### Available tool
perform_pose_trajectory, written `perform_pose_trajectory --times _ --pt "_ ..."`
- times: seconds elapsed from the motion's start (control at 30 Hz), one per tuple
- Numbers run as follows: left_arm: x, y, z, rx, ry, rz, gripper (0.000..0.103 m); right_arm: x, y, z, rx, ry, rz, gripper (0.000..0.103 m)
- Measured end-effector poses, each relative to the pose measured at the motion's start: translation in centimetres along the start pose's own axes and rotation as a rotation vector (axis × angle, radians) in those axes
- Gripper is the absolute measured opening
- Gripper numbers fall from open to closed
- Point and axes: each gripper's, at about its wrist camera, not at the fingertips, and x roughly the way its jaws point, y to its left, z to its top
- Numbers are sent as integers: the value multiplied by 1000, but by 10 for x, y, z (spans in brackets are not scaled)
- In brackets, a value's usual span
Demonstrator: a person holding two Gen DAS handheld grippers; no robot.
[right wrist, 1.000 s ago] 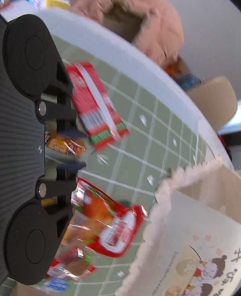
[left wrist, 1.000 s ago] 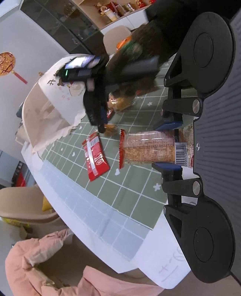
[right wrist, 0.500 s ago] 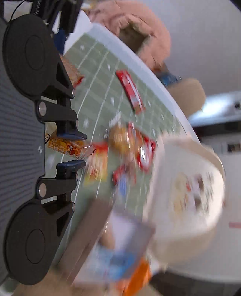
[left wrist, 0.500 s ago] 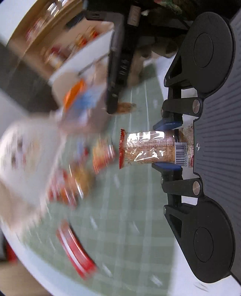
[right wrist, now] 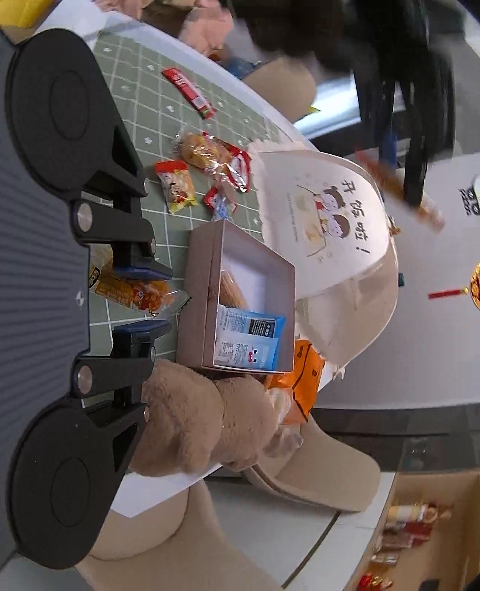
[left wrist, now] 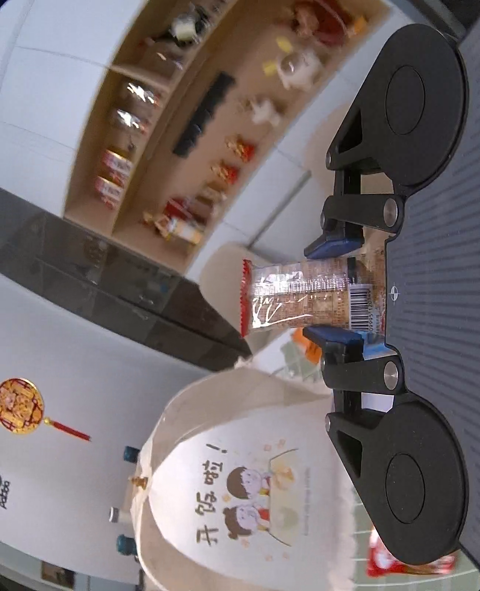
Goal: Organize snacks
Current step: 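Release the pastry into the pink box with the left tool while the right tool releases the orange snack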
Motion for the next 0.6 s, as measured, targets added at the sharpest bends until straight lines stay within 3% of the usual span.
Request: perform_pose_trajectory --times 0.07,0.13,0.23,0.37,0.53,0.6 --pt "27 7 -9 20 57 56 42 0 1 -2 18 -2 2 23" --pt "30 13 -20 12 52 52 42 -6 1 -5 11 -22 -4 23" --pt "16 31 -30 -79 43 48 42 -12 -3 -8 9 -38 -6 23" --pt "-29 61 -70 -213 78 26 42 -12 -10 7 -1 -49 -37 23" --pt "-69 92 -138 -403 149 74 42 5 -11 83 -29 -131 -1 23" --pt "-78 102 -153 -453 149 95 42 23 -12 123 -26 -160 61 26"
